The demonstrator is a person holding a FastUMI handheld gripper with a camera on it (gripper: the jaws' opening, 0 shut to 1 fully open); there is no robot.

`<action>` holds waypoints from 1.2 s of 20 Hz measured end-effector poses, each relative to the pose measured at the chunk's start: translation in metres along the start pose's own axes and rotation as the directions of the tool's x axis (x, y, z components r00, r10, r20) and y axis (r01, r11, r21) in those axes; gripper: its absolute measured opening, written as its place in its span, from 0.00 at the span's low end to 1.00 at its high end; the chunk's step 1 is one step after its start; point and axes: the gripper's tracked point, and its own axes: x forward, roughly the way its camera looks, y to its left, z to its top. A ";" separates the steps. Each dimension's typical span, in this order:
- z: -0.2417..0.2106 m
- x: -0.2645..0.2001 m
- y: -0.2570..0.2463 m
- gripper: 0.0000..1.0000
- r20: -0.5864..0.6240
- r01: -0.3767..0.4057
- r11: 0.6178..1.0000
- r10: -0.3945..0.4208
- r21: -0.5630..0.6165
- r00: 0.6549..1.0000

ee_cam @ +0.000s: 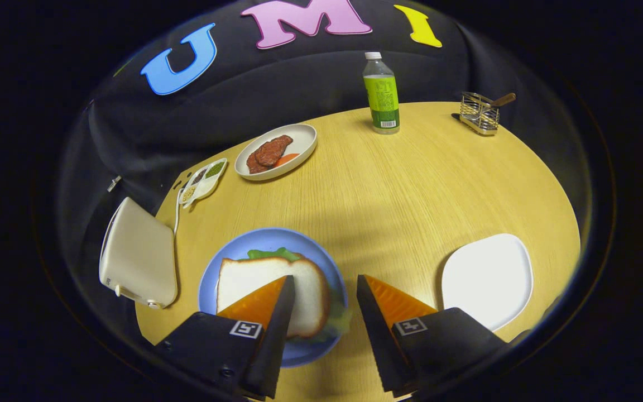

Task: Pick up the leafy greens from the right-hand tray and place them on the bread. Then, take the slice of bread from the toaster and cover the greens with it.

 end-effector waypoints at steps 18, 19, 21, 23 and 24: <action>0.174 -0.192 0.017 0.99 0.398 -0.096 0.898 0.284 -0.429 0.872; 0.175 -0.202 0.019 0.99 0.404 -0.101 0.893 0.297 -0.439 0.865; 0.178 -0.218 0.025 0.99 0.418 -0.126 0.883 0.334 -0.452 0.845; 0.180 -0.229 0.026 0.99 0.429 -0.141 0.872 0.364 -0.470 0.827; 0.181 -0.234 0.027 0.99 0.437 -0.142 0.863 0.379 -0.484 0.816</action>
